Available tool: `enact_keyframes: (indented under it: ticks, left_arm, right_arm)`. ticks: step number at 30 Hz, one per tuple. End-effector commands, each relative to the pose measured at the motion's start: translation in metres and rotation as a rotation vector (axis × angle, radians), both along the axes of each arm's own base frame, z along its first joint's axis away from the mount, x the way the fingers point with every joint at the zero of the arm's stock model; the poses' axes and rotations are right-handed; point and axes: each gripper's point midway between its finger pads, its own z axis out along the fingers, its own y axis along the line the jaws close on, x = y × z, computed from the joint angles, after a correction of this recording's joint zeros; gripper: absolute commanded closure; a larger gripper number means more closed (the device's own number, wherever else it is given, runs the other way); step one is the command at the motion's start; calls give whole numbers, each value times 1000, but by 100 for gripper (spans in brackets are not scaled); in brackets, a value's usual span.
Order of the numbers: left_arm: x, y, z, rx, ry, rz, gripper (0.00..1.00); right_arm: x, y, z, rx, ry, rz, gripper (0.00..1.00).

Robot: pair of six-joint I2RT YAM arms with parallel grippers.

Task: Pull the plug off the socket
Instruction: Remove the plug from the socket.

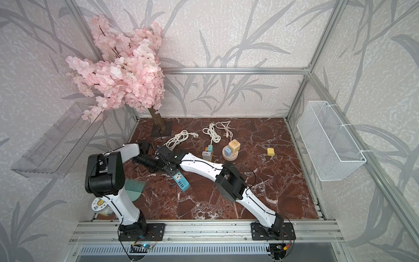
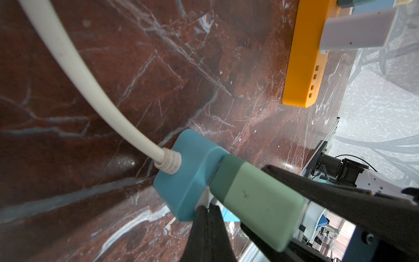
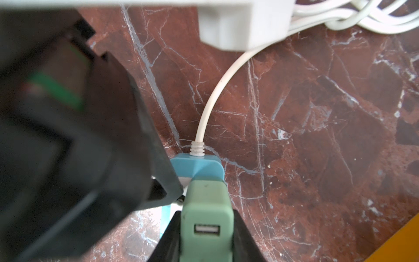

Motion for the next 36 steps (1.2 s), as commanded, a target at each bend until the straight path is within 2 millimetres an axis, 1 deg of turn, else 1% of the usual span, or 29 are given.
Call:
enact_keyframes:
  ticks: [1, 4, 7, 14, 18, 22, 24, 27, 30, 36]
  left_arm:
    - [-5, 16, -26, 115, 42, -20, 100]
    - [-5, 15, -26, 114, 43, -20, 100]
    - [-5, 15, -26, 112, 43, -19, 100]
    - [-4, 15, -26, 112, 42, -21, 100]
    - [-4, 15, -26, 110, 43, -21, 100]
    - [-5, 15, -27, 110, 45, -21, 100]
    - [-5, 15, -27, 109, 45, -22, 100]
    - [-5, 15, -26, 109, 43, -21, 100]
    - [-5, 14, -26, 107, 42, -22, 100]
    - [-5, 14, -26, 106, 42, -22, 100]
  right_arm:
    - [-2, 13, 71, 139, -71, 20, 100]
    - [-2, 12, 66, 131, -67, 19, 100]
    - [-4, 11, 58, 101, -70, 30, 100]
    - [-11, 10, 42, -15, -147, 66, 100]
    - [-13, 9, 38, -55, -176, 82, 100]
    - [-15, 10, 35, -56, -168, 87, 100]
    - [-17, 11, 39, -38, -157, 86, 100]
    - [-19, 13, 51, 1, -148, 69, 100]
    - [-22, 16, 66, 47, -134, 67, 100]
    - [-25, 12, 95, 117, -100, 62, 100]
